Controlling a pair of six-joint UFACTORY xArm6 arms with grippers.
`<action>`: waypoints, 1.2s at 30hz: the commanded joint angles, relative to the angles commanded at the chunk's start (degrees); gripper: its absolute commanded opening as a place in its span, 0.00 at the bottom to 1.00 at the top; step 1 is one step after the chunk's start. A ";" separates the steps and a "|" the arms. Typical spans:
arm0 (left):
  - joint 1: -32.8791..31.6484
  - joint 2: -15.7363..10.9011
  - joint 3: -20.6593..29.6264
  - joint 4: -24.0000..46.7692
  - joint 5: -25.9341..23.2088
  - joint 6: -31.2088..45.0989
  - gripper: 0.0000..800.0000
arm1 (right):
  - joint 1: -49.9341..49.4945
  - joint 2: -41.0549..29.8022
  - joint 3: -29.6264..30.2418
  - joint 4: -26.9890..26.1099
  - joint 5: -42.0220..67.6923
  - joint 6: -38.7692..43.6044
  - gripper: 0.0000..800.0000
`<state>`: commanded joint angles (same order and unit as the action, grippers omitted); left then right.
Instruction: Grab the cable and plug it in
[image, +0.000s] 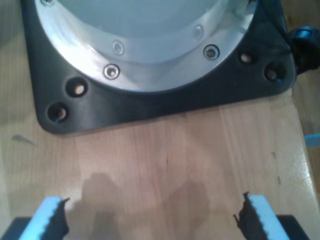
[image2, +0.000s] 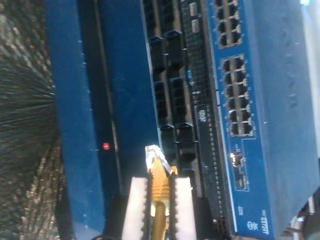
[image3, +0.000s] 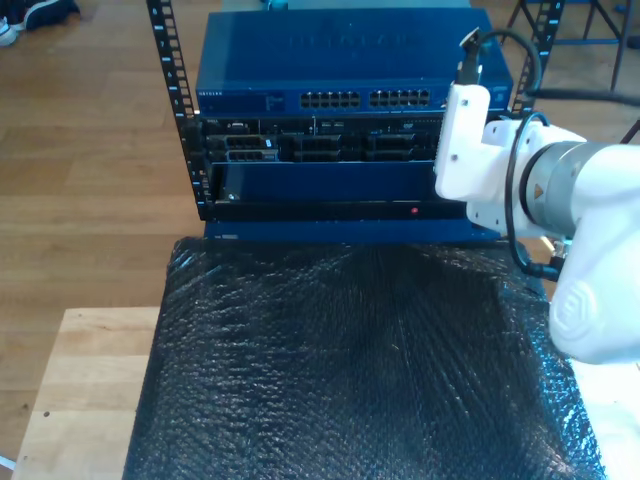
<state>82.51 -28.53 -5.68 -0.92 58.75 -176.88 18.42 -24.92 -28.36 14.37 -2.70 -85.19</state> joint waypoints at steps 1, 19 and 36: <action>0.00 0.00 0.00 0.00 0.00 0.00 1.00 | 0.00 0.00 0.09 0.00 -0.26 0.00 0.00; 0.00 0.00 0.00 0.00 0.00 0.00 1.00 | 0.35 -1.93 5.89 -4.13 -8.00 -0.26 0.00; 0.00 0.00 0.00 0.00 0.00 0.00 1.00 | 1.14 0.79 7.65 -8.44 -12.57 -0.35 0.00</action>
<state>82.51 -28.53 -5.68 -0.92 58.75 -176.88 19.56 -24.13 -20.71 5.93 -15.27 -85.54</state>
